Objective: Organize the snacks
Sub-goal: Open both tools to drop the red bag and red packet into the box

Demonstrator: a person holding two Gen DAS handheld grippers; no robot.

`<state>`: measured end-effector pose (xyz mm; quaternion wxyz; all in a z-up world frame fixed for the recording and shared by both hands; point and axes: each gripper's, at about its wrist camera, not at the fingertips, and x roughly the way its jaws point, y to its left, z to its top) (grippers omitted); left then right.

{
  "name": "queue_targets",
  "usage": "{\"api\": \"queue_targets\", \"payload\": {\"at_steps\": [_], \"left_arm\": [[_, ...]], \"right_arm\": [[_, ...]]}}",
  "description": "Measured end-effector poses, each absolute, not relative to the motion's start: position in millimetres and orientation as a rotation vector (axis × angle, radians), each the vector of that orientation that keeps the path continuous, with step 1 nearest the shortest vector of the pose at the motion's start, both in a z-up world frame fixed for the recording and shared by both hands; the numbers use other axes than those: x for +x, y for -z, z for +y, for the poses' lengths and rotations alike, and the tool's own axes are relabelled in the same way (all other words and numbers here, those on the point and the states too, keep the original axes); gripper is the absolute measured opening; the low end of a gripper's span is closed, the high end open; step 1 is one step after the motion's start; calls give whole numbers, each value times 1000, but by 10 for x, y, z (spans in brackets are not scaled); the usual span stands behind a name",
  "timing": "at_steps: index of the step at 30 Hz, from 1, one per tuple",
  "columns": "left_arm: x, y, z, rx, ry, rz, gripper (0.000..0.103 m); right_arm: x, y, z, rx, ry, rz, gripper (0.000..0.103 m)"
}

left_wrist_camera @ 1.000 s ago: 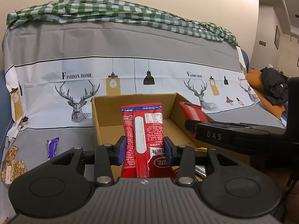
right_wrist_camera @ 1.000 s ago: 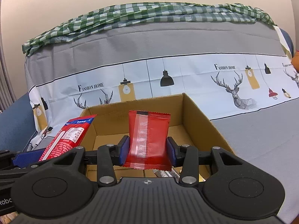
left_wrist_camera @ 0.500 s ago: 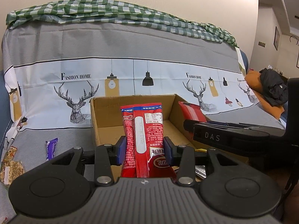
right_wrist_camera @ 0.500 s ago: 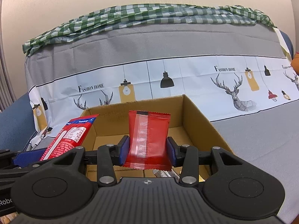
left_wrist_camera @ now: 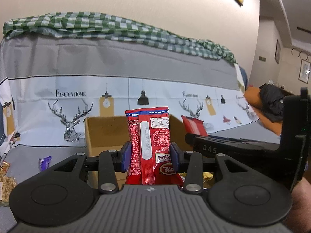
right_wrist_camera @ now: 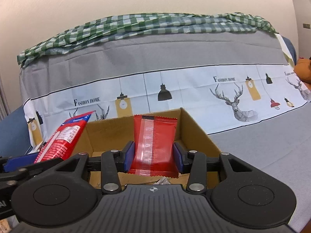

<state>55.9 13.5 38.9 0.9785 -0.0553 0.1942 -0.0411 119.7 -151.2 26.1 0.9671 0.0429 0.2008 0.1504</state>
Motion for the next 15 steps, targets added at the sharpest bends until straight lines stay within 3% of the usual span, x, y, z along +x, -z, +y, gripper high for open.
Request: {"api": "queue_targets", "payload": {"at_steps": [2,3,4,6,15], "left_arm": [[557,-402,131,-119,99,385,47],[568,-402,134,-126,110,390,53],[582,-394,141,-133,123,401,61],[588,-380,162,-147,126,406,65],[543,-385,272,-183,116,376,60]], "right_arm": [[1195,-267,-1524,89,-298,399,44],[1197,-266,-1525,87,-294,398,47],[1199,-261,-1523,84,-282,399,51],[1207,-254,-1528,78,-252,400,67],[1209,-266,-1501,94,-243,398,69]]}}
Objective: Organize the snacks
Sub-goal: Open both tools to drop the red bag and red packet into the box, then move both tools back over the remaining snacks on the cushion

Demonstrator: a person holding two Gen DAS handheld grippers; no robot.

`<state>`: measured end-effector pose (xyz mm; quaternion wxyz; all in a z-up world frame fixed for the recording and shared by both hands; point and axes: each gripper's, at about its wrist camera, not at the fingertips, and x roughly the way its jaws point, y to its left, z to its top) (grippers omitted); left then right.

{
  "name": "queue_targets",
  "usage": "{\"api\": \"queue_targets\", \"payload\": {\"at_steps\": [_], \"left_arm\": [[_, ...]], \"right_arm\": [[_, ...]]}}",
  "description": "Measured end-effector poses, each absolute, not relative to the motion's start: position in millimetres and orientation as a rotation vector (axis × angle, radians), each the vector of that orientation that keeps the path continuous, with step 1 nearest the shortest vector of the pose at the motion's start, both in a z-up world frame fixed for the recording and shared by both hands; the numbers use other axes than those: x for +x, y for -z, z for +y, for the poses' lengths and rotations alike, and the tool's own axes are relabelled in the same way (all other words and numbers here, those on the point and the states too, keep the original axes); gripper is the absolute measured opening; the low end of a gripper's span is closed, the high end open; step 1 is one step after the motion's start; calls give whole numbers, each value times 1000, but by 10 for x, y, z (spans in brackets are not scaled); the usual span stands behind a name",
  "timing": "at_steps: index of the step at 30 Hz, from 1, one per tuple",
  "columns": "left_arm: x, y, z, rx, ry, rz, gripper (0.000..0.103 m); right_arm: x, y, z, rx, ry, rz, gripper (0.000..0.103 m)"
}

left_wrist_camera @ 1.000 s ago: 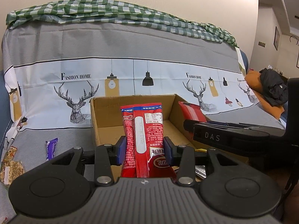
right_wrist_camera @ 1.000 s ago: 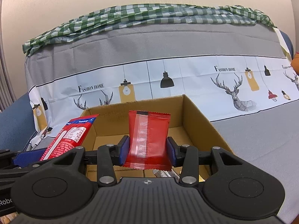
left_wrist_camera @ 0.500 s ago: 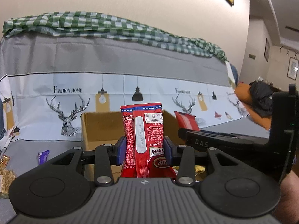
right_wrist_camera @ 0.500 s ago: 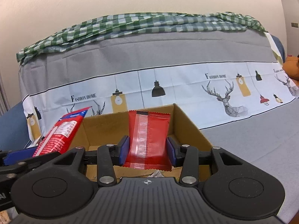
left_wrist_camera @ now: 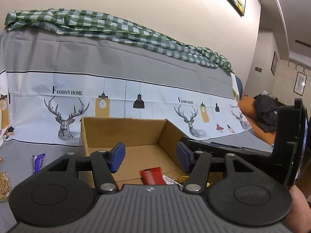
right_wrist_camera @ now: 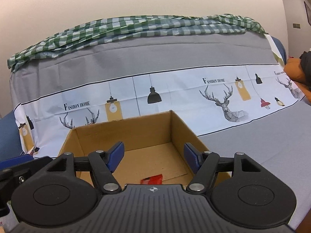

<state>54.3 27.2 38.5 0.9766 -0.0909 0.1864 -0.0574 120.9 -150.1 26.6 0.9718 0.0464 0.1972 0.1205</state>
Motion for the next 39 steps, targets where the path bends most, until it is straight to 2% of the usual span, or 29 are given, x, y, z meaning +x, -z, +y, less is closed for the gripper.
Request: {"api": "queue_targets", "payload": {"at_steps": [2,7,11,12,14,16,19,20,21,24,29,30,32,34,39], "left_arm": [[512,-398,315,-184,124,393,57],[405,-475,632,-294,190,494,43],[301,-715,989,-286,220,515,38],[260,-784,1110,-282,222,511,33],[161,-885,1348,-266,204,490,30],[53,-894,1614,-293,173,460,27],[-206,-622,2136,-475,102,408,18],[-249,-491,2301,-545,42,466,15],[-280,-454,2397,-564,-34,497,4],[-366,-429,2603,-645,-85,473,4],[-357,-408,2599,-607,-108,504,4],[-356,-403,2603,-613,-103,505,4],[-336,-380,2606,-612,-108,516,4],[-313,-358,2639,-613,-113,527,4],[-306,-294,2701,-619,-139,550,5]], "right_arm": [[1189,-267,-1459,94,-256,395,69],[1098,-265,-1292,90,-296,390,69],[974,-279,-1133,93,-343,371,69],[944,-283,-1098,94,-358,367,69],[874,-286,-1016,100,-400,365,64],[803,-288,-914,98,-472,366,42],[686,-278,-742,96,-615,376,38],[647,-264,-674,97,-670,386,38],[600,-246,-594,92,-723,396,38],[449,-161,-302,55,-889,451,38],[138,87,266,-76,-1085,539,39],[83,155,373,-103,-1115,570,41],[24,257,568,-142,-1163,633,52],[-58,341,736,-177,-1186,669,75],[-224,519,980,-258,-1213,718,83]]}}
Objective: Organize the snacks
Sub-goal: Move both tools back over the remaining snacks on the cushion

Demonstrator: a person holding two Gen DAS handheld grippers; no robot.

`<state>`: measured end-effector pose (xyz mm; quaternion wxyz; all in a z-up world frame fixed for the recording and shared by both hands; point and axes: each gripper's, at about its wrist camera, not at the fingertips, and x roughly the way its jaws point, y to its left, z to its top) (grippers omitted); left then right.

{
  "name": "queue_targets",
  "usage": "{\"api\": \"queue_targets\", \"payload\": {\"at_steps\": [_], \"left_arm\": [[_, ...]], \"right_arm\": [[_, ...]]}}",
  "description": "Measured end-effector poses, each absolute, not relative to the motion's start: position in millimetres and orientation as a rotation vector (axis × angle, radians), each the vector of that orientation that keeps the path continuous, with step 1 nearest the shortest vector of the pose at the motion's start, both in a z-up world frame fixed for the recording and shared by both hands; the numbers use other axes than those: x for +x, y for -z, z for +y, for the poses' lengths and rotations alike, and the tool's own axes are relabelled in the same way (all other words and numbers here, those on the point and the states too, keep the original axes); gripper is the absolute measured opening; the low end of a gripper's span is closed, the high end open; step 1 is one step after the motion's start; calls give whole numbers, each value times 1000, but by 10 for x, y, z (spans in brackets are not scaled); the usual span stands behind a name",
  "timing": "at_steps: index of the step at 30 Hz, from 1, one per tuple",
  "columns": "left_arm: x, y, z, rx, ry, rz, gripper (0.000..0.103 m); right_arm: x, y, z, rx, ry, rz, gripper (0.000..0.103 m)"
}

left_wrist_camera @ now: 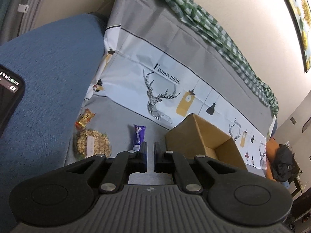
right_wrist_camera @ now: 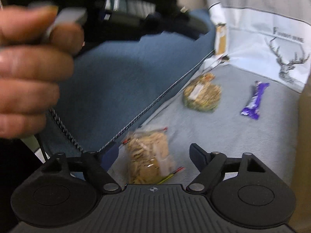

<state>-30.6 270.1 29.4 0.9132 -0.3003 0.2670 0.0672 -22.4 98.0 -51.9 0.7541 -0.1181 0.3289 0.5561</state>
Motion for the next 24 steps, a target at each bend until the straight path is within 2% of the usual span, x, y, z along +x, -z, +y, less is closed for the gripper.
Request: {"api": "queue_targets", "payload": {"at_steps": [3,6,9,13,19,22,24], "left_arm": [[-308,-269,2719,-615,-141,568,5],[-302,-250,2733,-613,-145,578,5],[-289,-221,2760,-629,-153,587,5],[-267,-202,2778,-638,-173,591,5],[-236,-159,2835,-651,-240,601,7],[-161,-117,2821,-639,-276,622,15],[-74,-60,2795,-626,-310,657,16]], "right_arm": [[-312,613,1070,-344,-1200,714,79],[-390,686,1087,-419,-1206,698,50],[-420,669,1045,-448,-1215,661,43],[-374,570,942,-441,-1185,610,39],[-220,425,705,-475,-1027,547,38],[-102,464,628,-506,-943,580,38],[-48,527,618,-541,-900,604,39]]}}
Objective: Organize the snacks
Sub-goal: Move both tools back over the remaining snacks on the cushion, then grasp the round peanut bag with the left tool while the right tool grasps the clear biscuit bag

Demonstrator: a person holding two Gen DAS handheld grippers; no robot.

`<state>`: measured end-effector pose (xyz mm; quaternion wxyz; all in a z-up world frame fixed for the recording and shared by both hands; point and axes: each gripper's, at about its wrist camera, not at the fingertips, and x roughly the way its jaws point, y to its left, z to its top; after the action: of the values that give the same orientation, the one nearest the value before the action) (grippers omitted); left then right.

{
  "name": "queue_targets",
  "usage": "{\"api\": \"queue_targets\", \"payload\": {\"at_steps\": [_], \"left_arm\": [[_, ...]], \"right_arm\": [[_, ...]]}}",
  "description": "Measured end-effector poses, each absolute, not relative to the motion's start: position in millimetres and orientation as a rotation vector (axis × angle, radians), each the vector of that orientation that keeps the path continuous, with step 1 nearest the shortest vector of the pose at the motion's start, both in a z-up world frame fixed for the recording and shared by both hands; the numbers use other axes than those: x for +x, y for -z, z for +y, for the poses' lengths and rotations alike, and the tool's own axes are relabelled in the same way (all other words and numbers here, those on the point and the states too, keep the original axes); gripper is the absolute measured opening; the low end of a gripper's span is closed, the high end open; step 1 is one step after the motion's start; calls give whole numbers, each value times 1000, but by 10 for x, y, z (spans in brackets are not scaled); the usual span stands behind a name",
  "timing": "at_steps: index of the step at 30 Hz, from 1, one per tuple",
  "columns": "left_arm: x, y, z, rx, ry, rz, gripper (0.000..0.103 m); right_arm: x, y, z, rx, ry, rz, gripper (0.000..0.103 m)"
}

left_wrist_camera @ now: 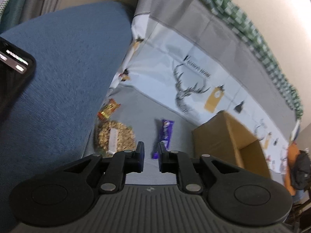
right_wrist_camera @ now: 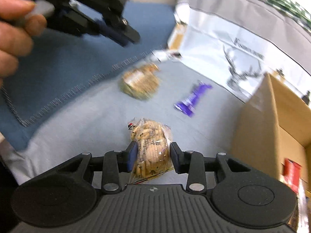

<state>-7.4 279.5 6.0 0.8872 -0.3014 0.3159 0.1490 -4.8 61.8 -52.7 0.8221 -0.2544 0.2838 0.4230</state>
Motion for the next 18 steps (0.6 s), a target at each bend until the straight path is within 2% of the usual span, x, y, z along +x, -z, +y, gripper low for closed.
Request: {"api": "queue_targets", "payload": {"at_steps": [2,4,5,7,8,10,12,15,18], "left_arm": [[22,11,2775,-627,-340,692,19],[96,75,2763,-629,-371,715,43],[134,105,2750,-624,-389,728,47],[216,161,2720,-609,-428,761,68],[258,188,2697,-601,-436,770,71],[336,224,2644,-574,-449,787,84],[437,272,2592,-539,-472,813,90],[582,382,2582,-501,-523,859,90],[674,493,2662,-522,-562,879,90]], "right_arm": [[2,563,616,-542,-882,629,39],[51,596,626,-532,-881,641,40],[55,595,628,-524,-882,644,41],[87,596,623,-502,-877,660,49],[114,605,617,-485,-875,671,51],[188,611,612,-441,-880,702,58],[250,638,629,-409,-891,729,63],[320,678,650,-380,-901,776,69],[339,691,652,-364,-904,799,70]]}}
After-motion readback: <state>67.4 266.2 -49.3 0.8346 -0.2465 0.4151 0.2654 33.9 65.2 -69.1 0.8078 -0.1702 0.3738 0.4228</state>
